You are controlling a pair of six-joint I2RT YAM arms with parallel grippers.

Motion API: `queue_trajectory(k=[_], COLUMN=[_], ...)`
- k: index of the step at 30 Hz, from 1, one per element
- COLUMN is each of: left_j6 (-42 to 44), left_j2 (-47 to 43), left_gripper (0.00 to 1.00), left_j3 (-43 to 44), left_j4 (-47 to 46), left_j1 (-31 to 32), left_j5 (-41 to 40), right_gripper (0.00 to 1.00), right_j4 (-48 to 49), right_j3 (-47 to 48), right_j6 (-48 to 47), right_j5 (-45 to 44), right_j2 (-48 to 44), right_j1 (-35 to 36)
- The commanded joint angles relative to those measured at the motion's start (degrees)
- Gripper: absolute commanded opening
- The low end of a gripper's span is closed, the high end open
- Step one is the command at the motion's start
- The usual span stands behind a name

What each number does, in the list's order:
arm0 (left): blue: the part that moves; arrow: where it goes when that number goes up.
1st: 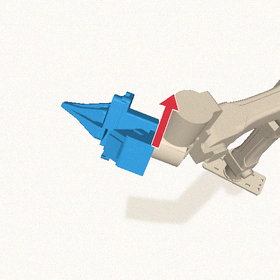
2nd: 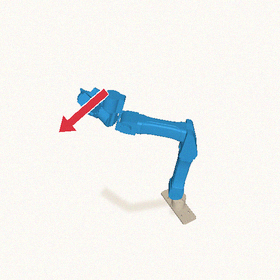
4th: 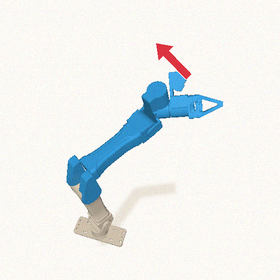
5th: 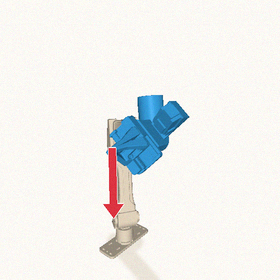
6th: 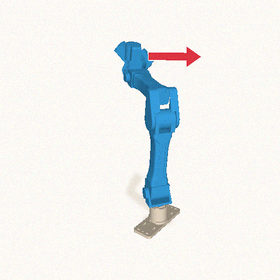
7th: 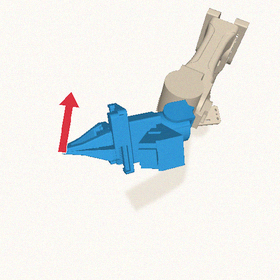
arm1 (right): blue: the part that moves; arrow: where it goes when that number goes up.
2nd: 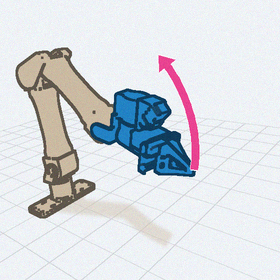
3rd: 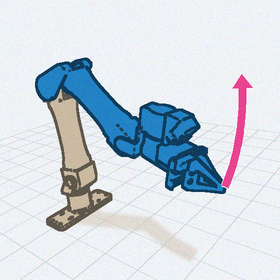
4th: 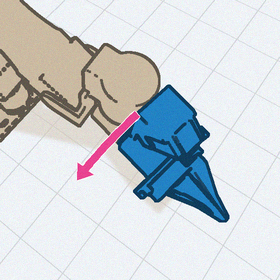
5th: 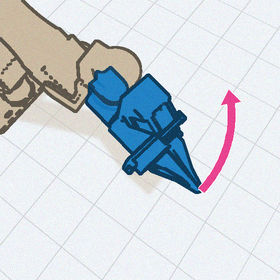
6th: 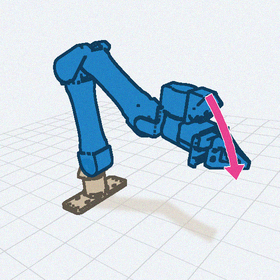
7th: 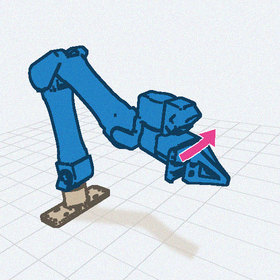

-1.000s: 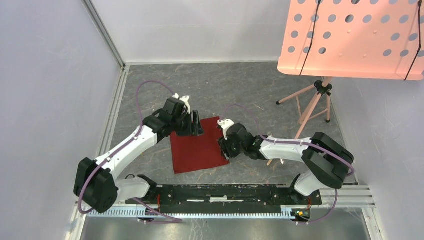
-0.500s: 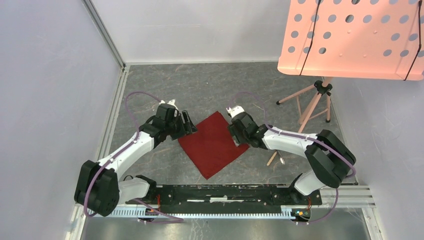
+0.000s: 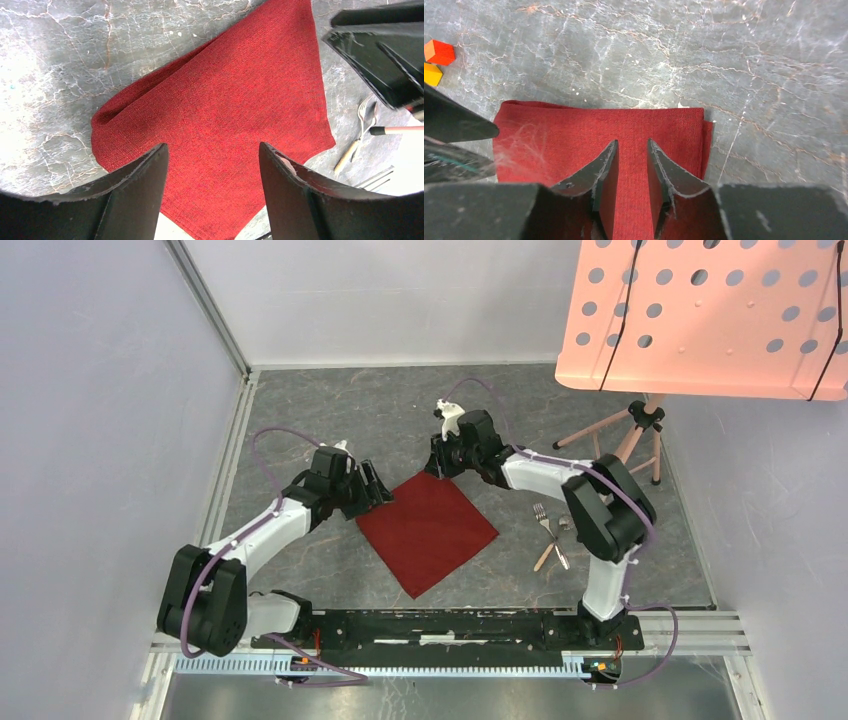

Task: Fold the napkin into a case and place the utensils inside
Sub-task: Move the lower triangle-folded napkin to the center of the board.

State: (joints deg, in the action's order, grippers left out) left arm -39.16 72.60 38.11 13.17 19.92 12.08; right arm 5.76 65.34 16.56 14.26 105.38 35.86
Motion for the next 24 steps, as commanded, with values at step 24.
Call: queue_trajectory(k=[24], left_j6=[4.5], left_j2=[4.0], left_gripper=[0.78], left_j3=[8.1], left_j4=[5.1], left_j1=[-2.8], left_j5=[-7.7], right_gripper=[0.54], right_j4=[-13.4], right_j3=[14.8], right_j6=[-10.8], right_j5=[0.8], right_j2=[6.4], right_j1=[-5.1])
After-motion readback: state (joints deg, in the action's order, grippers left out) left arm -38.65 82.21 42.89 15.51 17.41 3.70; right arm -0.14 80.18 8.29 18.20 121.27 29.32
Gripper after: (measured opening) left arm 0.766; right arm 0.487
